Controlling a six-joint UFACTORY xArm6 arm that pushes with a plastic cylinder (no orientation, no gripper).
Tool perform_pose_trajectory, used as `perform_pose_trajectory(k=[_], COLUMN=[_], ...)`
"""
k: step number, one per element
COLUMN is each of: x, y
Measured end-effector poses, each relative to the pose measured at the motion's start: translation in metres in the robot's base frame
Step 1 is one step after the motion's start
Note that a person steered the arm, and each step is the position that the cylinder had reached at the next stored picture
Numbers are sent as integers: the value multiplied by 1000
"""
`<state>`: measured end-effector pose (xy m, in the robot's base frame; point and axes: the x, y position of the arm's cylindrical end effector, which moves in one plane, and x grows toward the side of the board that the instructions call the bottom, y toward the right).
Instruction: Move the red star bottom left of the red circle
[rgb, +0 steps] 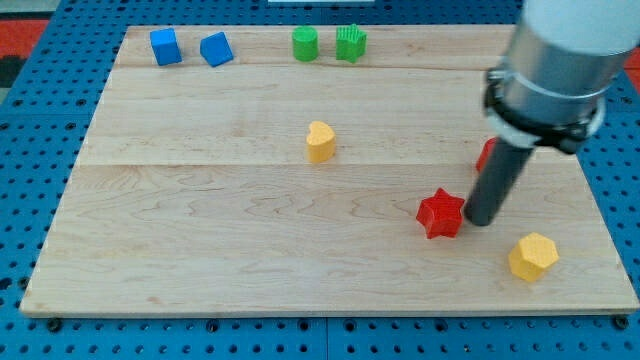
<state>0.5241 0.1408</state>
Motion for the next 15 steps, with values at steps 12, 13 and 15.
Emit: perform_pose_trajectory(k=[12,13,15], x=[-36,-72,-15], y=[99,50,34])
